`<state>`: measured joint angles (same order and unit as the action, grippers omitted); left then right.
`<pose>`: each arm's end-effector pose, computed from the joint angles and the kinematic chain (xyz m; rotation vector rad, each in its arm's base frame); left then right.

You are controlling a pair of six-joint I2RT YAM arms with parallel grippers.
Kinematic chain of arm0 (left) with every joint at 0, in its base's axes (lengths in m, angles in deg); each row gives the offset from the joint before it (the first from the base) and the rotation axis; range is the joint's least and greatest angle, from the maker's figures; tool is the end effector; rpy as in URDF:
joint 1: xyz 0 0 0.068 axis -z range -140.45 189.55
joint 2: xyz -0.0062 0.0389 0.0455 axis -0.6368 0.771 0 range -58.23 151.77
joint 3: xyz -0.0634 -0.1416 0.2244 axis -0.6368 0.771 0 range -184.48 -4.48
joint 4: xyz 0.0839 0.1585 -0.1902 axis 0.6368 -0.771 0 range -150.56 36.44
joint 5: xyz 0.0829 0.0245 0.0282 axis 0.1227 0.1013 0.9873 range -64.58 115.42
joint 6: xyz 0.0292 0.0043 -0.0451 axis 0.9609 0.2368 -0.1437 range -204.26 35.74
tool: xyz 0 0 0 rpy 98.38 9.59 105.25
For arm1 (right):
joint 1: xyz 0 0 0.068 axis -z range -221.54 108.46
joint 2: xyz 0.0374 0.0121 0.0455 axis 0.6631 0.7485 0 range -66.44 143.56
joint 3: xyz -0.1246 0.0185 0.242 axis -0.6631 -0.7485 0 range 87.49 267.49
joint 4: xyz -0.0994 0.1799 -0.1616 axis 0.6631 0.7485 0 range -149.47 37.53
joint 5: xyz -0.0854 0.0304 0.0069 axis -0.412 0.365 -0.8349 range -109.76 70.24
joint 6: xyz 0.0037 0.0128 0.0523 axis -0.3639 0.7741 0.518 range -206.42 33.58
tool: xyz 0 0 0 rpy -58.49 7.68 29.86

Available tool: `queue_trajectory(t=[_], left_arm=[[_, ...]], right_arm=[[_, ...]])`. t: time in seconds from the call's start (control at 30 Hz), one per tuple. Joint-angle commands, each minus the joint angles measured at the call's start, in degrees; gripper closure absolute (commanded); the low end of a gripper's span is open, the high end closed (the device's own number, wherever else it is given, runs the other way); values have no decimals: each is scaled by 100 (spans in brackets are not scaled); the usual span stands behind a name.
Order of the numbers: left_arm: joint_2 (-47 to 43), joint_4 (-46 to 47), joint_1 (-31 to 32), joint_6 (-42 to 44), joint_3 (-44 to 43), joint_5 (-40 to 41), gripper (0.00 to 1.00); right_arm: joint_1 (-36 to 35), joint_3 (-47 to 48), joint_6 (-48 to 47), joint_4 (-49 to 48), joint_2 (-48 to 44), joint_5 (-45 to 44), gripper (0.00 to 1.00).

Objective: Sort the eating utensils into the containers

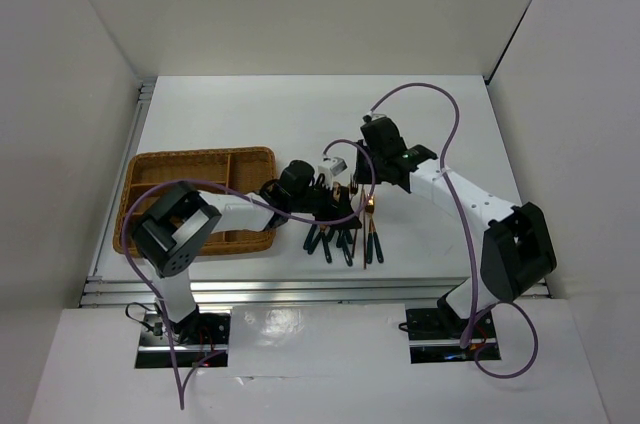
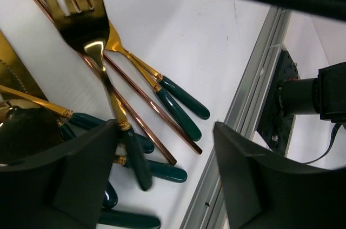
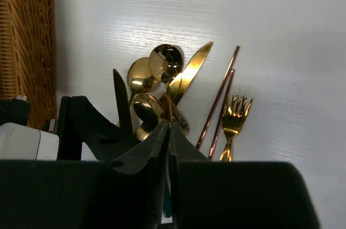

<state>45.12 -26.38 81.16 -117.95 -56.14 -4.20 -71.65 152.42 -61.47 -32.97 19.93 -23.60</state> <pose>0.2689 -0.2623 0.1718 0.5198 2.1465 -1.3110 0.2838 0.1618 0.2620 -0.0784 2.4359 0.3608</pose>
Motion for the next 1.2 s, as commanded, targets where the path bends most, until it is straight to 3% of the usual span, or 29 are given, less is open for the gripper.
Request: queue_trajectory(t=[0.0,0.2,0.27,0.43,0.6,0.87,1.03,1.17], left_arm=[[124,464,41,-76,-169,-236,20],[238,578,41,-129,-169,-237,58],[290,631,41,-129,-169,-237,60],[291,123,41,-59,-406,-167,53],[28,-590,41,293,-416,-166,31],[-113,-1127,93,557,-239,-114,16],[-166,-1004,198,618,-90,-61,15],[18,-1004,252,618,-143,-209,20]], right_arm=[[31,257,-34,31,-234,23,92],[31,257,-34,-22,-287,76,92],[31,257,-34,-22,-287,76,92],[31,144,80,257,-287,-222,84],[233,-163,405,672,-349,-459,81],[743,-657,730,795,-876,-407,74],[796,-814,731,848,-929,-355,74],[796,-876,792,795,-929,-302,74]])
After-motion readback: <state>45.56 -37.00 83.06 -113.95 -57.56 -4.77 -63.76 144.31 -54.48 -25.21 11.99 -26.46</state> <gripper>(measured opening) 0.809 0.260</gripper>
